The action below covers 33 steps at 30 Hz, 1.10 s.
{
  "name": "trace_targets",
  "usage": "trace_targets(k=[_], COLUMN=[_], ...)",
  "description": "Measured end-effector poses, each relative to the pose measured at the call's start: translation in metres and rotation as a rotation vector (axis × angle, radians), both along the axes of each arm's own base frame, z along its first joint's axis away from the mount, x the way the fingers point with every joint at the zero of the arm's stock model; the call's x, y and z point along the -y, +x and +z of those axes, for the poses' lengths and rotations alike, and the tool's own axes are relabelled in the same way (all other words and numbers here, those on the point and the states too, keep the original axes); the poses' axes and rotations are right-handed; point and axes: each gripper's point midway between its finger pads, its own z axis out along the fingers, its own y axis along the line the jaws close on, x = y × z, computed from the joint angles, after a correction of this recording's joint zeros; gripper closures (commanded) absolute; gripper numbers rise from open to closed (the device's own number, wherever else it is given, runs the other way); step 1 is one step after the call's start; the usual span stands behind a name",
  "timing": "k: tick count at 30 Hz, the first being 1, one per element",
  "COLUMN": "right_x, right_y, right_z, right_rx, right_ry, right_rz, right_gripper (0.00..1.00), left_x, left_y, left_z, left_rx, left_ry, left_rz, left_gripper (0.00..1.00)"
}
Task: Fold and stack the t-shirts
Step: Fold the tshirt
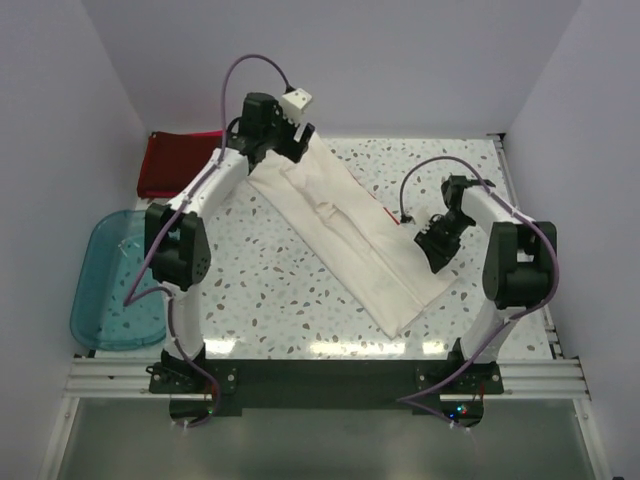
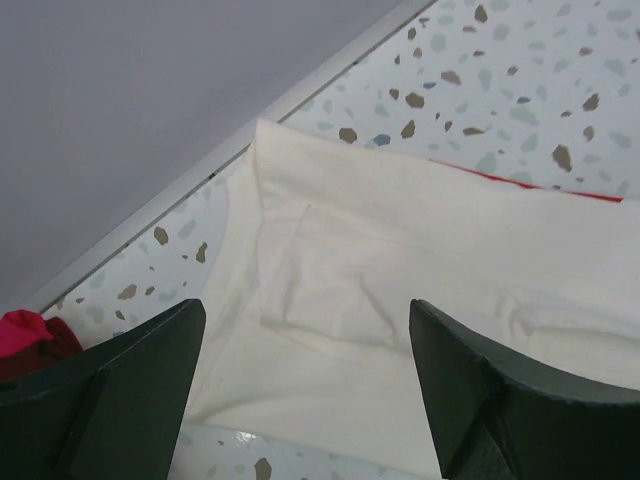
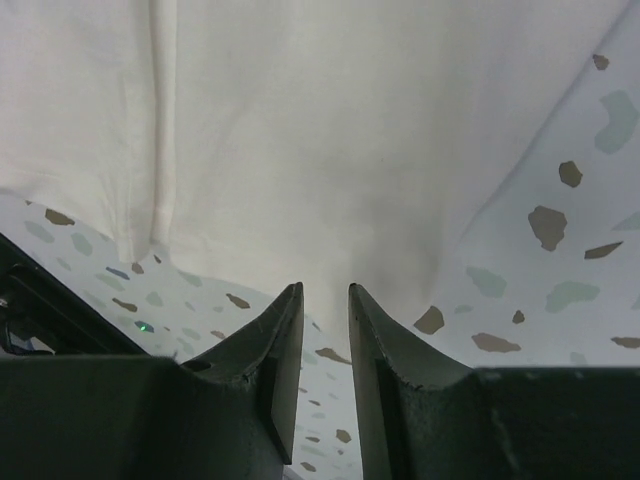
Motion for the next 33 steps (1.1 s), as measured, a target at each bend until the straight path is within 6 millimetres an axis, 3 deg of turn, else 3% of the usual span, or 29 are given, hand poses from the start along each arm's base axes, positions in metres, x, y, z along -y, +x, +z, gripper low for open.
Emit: trace_targets(k=[3,6,9,15,18,21,25,28,33], right_x=[0.000,0.001,-0.001,-0.019,-0.032,-0.040,-0.048,-0.054,-0.053], right_y=[0.001,-0.008,-0.027,-0.077,-0.100,-0.109,-0.095,-0.068,-0.040], right_z=[-0.015,-0.026,-0.038,-0.037,-0.034,-0.024,-0.003,0.016,0.033], right_rx=[-0.020,-0.042,-0.087,-0.117,-0.158,-0.189,-0.147,-0.059,0.027], right_ry=[-0.002,-0.018,-0.032,-0.047,-0.028,0.013,0.051,0.073,0.076], right_rz=[0.014,0.040,0.082,0.239,0.309,0.323,0.307,0.284,0.245], right_gripper=[0.74,0.76,0.76,0.76,0.76,0.76,0.79,0.81,0.81], left_x=[0.002,-0.001,-0.003,-0.009,-0.010,-0.010,-0.010,-0.013,-0.012], left_y=[-0.014,-0.037,-0.059,-0.103,-0.112,-0.110,-0.100,-0.095,-0.063], left_z=[0.034,0.035,0.011,-0.047,-0.067,-0.095,-0.138,-0.169,-0.169], left_rx=[0.028,-0.010,-0.097,-0.333,-0.406,-0.479,-0.566,-0.622,-0.576], left_ry=[-0.063,-0.097,-0.101,-0.067,-0.048,-0.023,0.021,0.067,0.114], left_rz=[-0.001,-0.001,-0.004,-0.017,-0.016,-0.008,0.014,0.039,0.043], left_gripper=[0.16,0.28,0.40,0.48,0.50,0.54,0.62,0.62,0.69])
